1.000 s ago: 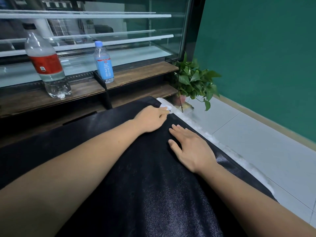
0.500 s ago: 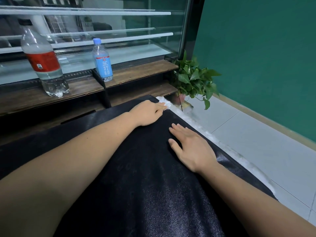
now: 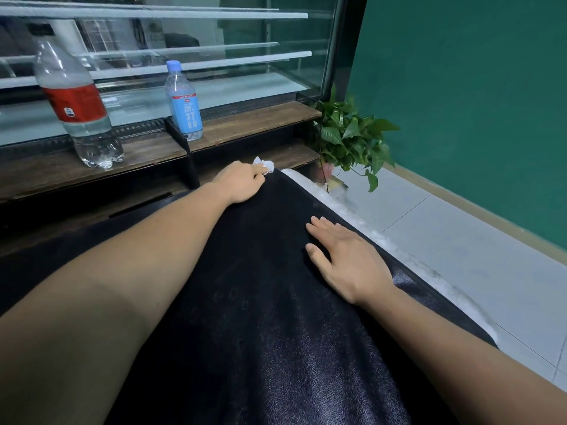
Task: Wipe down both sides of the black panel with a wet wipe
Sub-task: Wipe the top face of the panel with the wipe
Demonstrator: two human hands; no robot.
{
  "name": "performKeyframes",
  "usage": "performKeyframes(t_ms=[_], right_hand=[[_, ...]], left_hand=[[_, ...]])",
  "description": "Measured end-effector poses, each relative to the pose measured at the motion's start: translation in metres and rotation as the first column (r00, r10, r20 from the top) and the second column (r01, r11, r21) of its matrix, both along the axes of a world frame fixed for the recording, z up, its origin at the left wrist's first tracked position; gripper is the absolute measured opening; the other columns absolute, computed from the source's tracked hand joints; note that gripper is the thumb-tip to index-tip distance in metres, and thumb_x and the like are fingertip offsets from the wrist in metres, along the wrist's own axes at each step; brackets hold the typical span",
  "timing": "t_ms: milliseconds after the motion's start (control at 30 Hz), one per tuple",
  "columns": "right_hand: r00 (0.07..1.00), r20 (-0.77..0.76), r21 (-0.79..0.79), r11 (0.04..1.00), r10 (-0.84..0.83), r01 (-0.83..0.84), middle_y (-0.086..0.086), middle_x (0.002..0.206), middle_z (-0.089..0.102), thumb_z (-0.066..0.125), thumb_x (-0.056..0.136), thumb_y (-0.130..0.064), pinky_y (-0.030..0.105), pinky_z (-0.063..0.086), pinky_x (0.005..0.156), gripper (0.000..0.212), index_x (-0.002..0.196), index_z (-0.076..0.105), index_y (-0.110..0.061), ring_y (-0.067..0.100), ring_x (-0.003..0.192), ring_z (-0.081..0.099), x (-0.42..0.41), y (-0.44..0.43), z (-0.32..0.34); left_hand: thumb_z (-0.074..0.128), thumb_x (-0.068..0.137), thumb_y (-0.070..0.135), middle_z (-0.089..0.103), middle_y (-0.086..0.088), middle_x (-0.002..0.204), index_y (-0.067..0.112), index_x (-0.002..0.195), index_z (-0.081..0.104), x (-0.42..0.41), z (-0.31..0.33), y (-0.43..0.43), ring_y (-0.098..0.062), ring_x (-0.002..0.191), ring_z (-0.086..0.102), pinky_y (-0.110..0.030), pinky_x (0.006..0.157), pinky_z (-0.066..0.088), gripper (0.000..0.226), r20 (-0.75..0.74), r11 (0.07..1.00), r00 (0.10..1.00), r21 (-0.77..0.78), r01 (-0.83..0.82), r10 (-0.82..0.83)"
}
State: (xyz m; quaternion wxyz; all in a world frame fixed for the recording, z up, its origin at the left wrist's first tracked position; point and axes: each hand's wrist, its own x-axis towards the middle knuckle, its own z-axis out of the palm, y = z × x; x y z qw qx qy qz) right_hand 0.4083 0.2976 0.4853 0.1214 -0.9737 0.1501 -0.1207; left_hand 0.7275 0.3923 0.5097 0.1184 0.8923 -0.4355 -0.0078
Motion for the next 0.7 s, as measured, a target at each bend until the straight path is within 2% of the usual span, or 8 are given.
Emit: performKeyframes(t_ms=[167,367,467,600,700], right_hand=[[1.000,0.005,-0.005,1.000,-0.003,0.003,-0.018,0.169,0.027,0.024,0.106,-0.061,0.021,0.008,0.127,0.061,0.160,0.039,-0.036,-0.005,0.156,0.014,0.000,0.000,0.000],[1.000,0.001,-0.015,1.000,-0.003,0.003,-0.017,0.169,0.028,0.025,0.107,-0.059,0.022,0.010,0.128,0.060,0.160,0.039,-0.035,-0.004,0.156,0.016,0.001,0.000,0.000],[1.000,-0.001,-0.016,1.000,-0.002,0.002,-0.016,0.169,0.029,0.023,0.106,-0.060,0.024,0.012,0.129,0.062,0.160,0.039,-0.034,-0.003,0.156,0.017,0.001,0.001,0.000],[1.000,0.002,-0.011,1.000,-0.003,0.003,-0.016,0.169,0.029,0.023,0.106,-0.059,0.026,0.014,0.129,0.062,0.160,0.039,-0.033,-0.002,0.156,0.017,0.000,0.001,0.000],[1.000,0.008,-0.008,1.000,0.003,-0.003,-0.014,0.169,0.030,0.025,0.106,-0.058,0.028,0.016,0.130,0.061,0.160,0.040,-0.032,-0.001,0.156,0.018,-0.001,0.001,0.000]], left_hand=[[0.031,0.105,0.036,0.059,-0.001,0.151,0.038,0.147,0.059,0.008,0.000,0.008,-0.033,0.136,0.052,-0.039,0.114,0.041,0.051,0.017,0.998,0.998,-0.021,-0.057,0.057],[0.030,0.103,0.037,0.064,-0.003,0.144,0.041,0.142,0.062,-0.008,-0.004,0.011,-0.034,0.130,0.055,-0.038,0.102,0.047,0.050,0.032,0.997,0.997,-0.037,-0.075,0.076],[0.032,0.103,0.037,0.057,0.004,0.153,0.040,0.143,0.061,-0.026,-0.005,0.006,-0.033,0.135,0.053,-0.039,0.109,0.046,0.050,0.030,0.998,0.999,-0.053,-0.040,0.042],[0.031,0.104,0.036,0.061,-0.003,0.148,0.043,0.147,0.057,-0.058,-0.005,-0.006,-0.032,0.128,0.057,-0.038,0.099,0.048,0.051,0.011,0.998,1.000,-0.063,0.027,-0.027],[0.032,0.105,0.035,0.056,0.000,0.154,0.042,0.150,0.053,-0.080,-0.005,-0.014,-0.032,0.130,0.057,-0.038,0.103,0.048,0.051,-0.006,0.996,0.997,-0.051,0.077,-0.078]])
